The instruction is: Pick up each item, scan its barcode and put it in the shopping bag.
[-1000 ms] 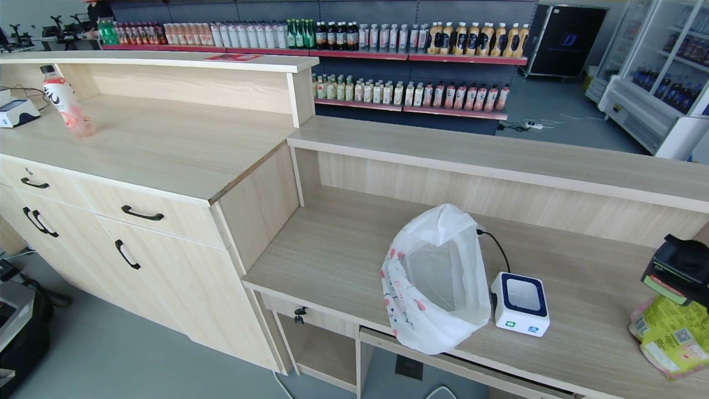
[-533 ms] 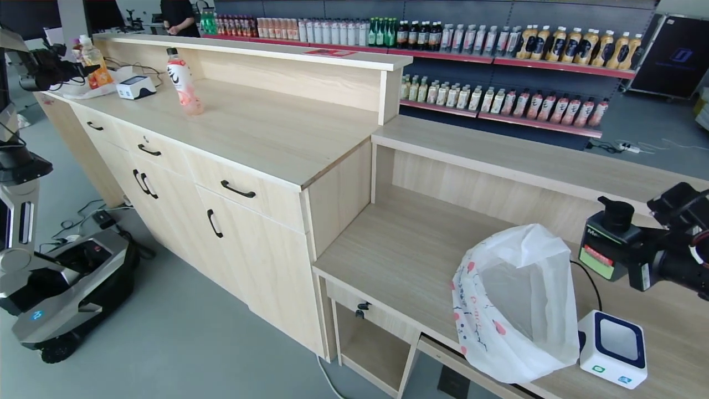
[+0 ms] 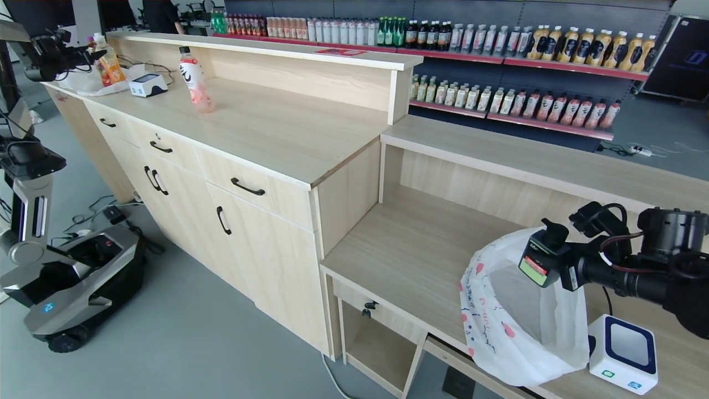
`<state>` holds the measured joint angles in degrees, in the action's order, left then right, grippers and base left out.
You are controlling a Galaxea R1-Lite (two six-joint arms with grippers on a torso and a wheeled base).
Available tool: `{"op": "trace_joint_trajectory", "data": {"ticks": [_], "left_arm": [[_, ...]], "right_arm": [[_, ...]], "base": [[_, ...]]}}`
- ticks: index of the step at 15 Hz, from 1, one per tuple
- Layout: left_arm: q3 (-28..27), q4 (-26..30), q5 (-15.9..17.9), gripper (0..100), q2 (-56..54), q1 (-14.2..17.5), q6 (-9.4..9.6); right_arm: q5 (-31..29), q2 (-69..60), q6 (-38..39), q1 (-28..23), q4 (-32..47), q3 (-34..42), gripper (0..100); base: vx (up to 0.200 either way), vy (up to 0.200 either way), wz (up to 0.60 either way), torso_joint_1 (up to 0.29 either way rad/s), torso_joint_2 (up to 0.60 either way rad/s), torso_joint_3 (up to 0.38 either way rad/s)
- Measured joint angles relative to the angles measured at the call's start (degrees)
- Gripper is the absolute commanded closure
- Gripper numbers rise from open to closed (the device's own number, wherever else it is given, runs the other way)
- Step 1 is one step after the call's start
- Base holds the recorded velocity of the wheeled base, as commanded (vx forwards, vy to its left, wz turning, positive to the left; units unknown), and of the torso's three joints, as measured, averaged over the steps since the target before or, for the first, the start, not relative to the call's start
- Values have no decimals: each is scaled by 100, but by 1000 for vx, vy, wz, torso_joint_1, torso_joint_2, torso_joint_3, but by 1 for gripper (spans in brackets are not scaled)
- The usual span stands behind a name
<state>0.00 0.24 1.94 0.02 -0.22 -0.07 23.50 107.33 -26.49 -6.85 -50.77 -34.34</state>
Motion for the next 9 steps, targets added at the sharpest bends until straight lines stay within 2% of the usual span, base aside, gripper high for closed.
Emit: {"op": "trace_joint_trajectory", "data": {"ticks": [4, 9], "left_arm": [[0, 0, 0, 0, 0, -2, 0], [0, 2, -2, 0, 0, -2, 0]], "right_arm": [[0, 579, 183, -304, -7, -311, 100], [4, 1285, 530, -393, -191, -967, 100]], "base": [[0, 0, 0, 0, 0, 0], [0, 0, 0, 0, 0, 0]]}}
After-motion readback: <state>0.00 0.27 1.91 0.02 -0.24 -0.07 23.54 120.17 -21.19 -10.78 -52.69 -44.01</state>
